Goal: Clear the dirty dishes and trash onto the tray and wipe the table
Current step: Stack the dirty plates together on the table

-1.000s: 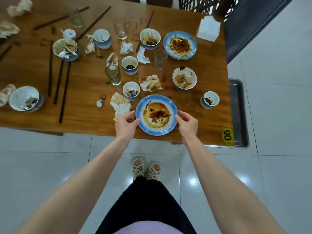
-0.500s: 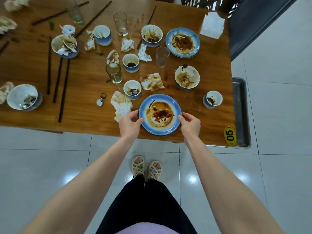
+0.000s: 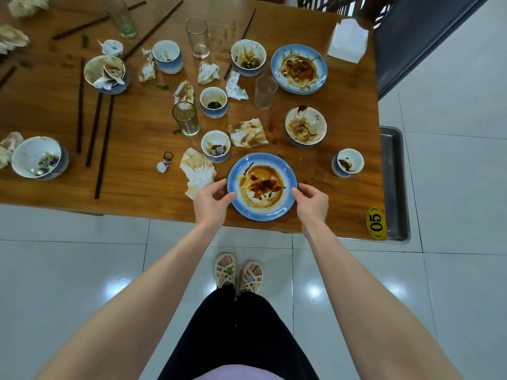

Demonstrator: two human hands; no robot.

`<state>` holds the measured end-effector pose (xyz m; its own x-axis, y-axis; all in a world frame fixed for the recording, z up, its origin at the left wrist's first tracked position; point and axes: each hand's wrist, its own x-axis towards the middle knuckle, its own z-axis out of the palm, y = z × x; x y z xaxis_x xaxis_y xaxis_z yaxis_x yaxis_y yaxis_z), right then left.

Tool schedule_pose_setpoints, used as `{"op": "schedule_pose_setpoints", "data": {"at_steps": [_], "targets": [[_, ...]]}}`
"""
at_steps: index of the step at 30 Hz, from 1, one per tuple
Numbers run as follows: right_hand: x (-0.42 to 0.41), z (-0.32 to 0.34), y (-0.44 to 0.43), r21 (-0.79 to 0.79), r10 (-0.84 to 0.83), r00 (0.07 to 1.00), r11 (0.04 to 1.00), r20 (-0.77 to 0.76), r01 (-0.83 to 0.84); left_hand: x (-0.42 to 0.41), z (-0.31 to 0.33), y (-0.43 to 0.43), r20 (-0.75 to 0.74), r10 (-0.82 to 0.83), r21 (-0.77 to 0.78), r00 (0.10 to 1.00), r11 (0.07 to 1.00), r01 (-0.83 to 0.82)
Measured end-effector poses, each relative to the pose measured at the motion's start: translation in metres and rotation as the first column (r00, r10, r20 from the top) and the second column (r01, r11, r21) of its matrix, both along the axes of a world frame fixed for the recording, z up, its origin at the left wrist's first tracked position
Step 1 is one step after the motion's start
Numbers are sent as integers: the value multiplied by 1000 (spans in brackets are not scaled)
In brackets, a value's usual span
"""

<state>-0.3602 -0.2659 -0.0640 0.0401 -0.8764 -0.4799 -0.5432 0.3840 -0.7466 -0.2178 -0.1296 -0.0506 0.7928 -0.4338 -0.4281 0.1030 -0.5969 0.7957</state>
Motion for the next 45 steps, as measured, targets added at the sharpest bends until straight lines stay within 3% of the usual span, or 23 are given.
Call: {"op": "schedule_pose_setpoints", "data": {"at_steps": [15, 45], "targets": [[-1, -3, 2, 100, -5, 978, 995, 209, -16, 7, -5, 0, -297, 18, -144, 955, 988, -63], [31, 67, -51, -78, -71, 943, 992, 325, 101, 61, 60, -73, -164, -162, -252, 973, 961, 118]]}}
